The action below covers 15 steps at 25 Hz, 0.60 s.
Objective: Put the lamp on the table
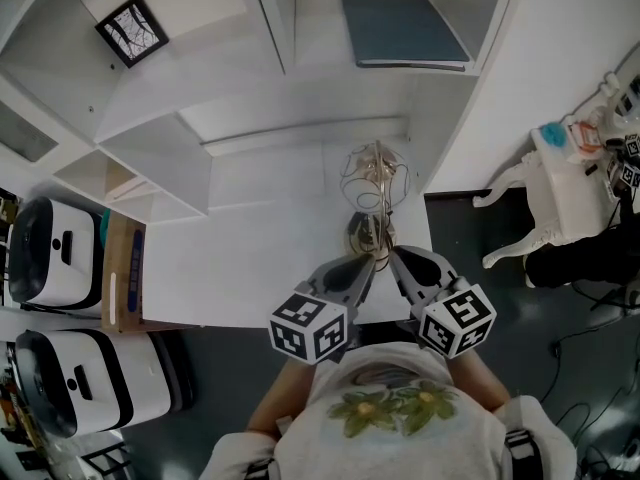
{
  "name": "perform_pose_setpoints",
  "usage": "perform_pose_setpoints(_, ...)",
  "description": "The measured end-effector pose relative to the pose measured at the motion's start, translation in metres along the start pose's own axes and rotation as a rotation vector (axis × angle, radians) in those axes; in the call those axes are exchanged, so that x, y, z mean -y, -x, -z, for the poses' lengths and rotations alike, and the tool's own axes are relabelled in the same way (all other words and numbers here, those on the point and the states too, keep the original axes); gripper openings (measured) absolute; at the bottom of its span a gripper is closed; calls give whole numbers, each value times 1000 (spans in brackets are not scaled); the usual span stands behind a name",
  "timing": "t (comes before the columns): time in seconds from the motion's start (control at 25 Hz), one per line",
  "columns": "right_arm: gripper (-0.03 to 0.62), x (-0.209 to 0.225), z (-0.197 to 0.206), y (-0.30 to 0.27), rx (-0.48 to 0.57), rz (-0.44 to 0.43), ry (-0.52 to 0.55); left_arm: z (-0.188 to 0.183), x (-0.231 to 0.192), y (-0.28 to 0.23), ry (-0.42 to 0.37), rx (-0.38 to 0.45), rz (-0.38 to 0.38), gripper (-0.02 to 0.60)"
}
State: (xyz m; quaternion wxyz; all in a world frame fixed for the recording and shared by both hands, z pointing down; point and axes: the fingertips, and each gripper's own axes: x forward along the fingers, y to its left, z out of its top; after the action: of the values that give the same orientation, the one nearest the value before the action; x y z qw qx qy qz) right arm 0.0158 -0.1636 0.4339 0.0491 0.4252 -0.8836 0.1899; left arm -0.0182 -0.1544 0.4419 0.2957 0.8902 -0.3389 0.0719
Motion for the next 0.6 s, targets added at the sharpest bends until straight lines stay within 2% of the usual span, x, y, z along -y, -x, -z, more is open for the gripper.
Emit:
perform_pose_setpoints(0.16, 31, -2, 6, 3, -19, 15, -2, 6, 2, 4, 39, -12, 18, 29)
perform_pose_setpoints(0.36, 31, -5, 15, 7, -42, 21, -2, 15, 3, 6, 44, -31, 19, 29)
perform_pose_setpoints(0.6, 31, -9, 25, 8, -82, 31, 13, 21, 9, 8, 86, -43, 54, 29)
